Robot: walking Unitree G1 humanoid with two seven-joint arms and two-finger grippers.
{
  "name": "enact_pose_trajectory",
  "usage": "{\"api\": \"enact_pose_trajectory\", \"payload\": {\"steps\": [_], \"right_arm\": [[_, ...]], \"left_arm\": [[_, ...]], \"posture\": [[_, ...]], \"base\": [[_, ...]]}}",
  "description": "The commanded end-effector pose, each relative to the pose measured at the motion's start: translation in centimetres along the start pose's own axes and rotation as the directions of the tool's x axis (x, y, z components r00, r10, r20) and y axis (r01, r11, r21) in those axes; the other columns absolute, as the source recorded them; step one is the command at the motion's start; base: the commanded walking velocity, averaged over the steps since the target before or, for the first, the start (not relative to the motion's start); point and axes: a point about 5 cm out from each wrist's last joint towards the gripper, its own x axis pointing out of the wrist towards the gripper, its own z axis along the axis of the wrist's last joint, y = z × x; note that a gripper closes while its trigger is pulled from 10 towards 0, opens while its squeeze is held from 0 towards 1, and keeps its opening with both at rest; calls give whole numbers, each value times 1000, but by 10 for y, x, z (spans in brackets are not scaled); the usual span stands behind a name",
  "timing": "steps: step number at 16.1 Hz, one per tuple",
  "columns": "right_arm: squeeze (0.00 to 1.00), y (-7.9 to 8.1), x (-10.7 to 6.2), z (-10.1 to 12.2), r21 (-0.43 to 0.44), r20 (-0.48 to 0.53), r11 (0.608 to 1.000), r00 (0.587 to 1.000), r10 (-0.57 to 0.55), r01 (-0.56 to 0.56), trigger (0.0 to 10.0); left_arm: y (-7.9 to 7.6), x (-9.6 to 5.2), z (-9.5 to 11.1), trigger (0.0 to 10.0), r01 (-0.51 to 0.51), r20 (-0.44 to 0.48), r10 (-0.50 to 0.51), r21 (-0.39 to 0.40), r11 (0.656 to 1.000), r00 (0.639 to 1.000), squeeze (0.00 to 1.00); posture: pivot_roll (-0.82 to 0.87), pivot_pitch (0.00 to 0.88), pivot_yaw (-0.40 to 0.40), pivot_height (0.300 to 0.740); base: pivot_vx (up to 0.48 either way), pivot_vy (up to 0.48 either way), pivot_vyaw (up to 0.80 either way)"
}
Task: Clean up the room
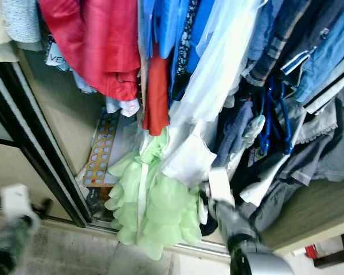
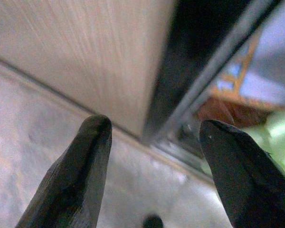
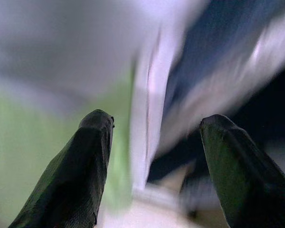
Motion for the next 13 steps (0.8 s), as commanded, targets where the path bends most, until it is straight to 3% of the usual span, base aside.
{"api": "enact_pose_trajectory", "payload": {"steps": [1, 3, 5, 6, 8, 10, 11, 13], "right_arm": [[0, -9, 4, 30, -23, 118, 1000, 993, -13, 16, 10000], [0, -15, 5, 65, -47, 248, 999, 969, -5, 17, 10000], [0, -11, 3, 78, -65, 320, 998, 947, 24, -3, 10000], [0, -6, 0, 85, -87, 369, 995, 926, 84, -56, 10000], [0, 2, -10, 82, -72, 396, 987, 904, 160, -143, 10000], [0, 9, -33, 71, -135, 424, 973, 876, 228, -188, 10000], [0, 9, -42, 66, -152, 425, 971, 874, 234, -186, 10000], [0, 13, -60, 58, -155, 464, 975, 860, 215, -161, 10000]], "left_arm": [[5, 1, 14, 10000, 22, 59, -23, 14, 1000, 998, 0], [8, -2, 33, 10000, 100, 168, -120, 122, 987, 978, 0], [7, -7, 43, 10000, 166, 221, -192, 130, 977, 956, 0], [1, -18, 55, 10000, 200, 312, -246, 172, 964, 917, 0], [-21, -50, 64, 10000, 273, 426, -318, 164, 948, 847, 0], [-42, -82, 52, 10000, 319, 458, -372, 190, 928, 808, 0], [-50, -95, 48, 10000, 328, 464, -391, 213, 920, 795, 0], [-60, -117, 28, 10000, 324, 434, -357, 150, 934, 827, 0]], "posture": [[-14, 104, -122, 740], [-15, 101, -123, 740], [-2, 87, -121, 740], [-8, 75, -112, 740], [-15, 66, -102, 740], [-19, 62, -92, 740], [-14, 56, -94, 740], [6, 17, -108, 740]], "base": [[0, 0, 0], [0, 0, 0], [0, 0, 0], [0, 0, 0], [0, 0, 0], [0, 0, 0], [0, 0, 0], [0, 0, 0]]}}
